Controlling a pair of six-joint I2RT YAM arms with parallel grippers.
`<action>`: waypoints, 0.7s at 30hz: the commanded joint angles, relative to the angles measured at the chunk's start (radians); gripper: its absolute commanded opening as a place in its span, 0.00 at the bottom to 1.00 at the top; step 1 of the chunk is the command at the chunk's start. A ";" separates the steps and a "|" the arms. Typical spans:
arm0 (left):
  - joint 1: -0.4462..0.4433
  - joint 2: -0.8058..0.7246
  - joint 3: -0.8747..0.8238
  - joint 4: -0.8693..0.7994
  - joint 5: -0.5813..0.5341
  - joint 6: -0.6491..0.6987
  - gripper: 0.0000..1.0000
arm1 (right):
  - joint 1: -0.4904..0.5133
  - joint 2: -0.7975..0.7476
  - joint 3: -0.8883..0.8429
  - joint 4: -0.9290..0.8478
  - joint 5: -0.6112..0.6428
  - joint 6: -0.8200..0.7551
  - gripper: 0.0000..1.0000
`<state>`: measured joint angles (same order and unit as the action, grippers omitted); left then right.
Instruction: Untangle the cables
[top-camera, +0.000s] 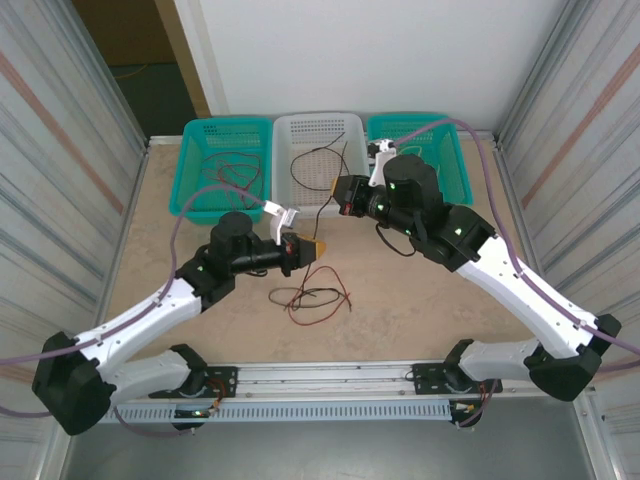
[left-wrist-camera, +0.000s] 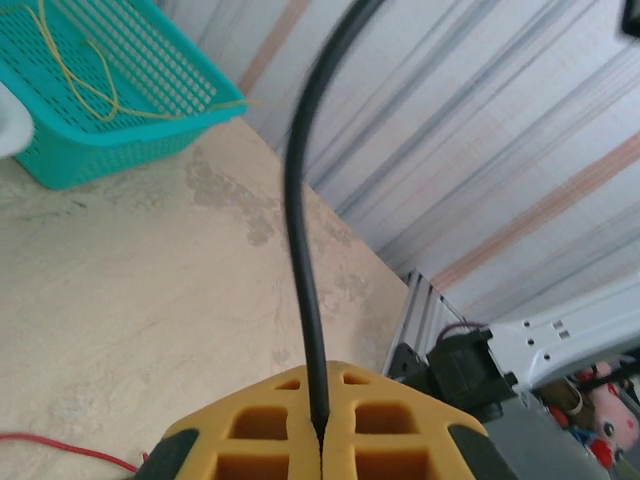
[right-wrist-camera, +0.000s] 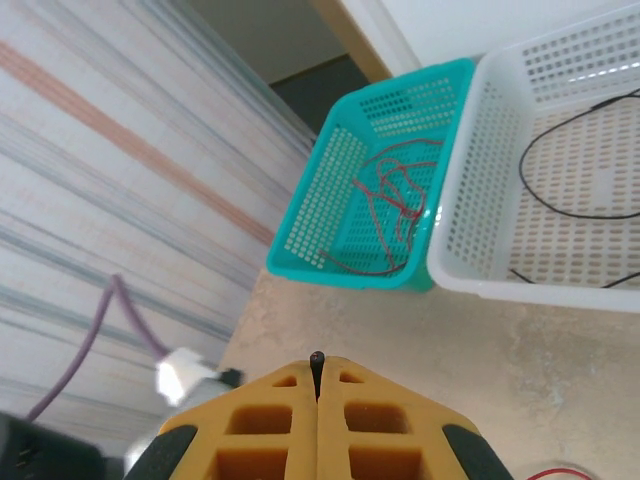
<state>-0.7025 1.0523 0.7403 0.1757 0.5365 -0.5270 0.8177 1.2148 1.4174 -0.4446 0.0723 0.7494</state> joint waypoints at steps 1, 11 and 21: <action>-0.004 -0.084 0.082 -0.051 -0.155 -0.030 0.00 | 0.001 -0.049 -0.046 0.011 0.006 -0.001 0.12; 0.002 -0.118 0.275 -0.236 -0.383 -0.198 0.00 | 0.242 -0.146 -0.369 0.234 0.014 -0.135 0.70; 0.002 -0.106 0.284 -0.234 -0.396 -0.290 0.00 | 0.291 0.016 -0.307 0.281 0.010 -0.148 0.61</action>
<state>-0.7017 0.9546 0.9966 -0.0467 0.1699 -0.7811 1.1011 1.2003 1.0554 -0.2123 0.0883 0.6384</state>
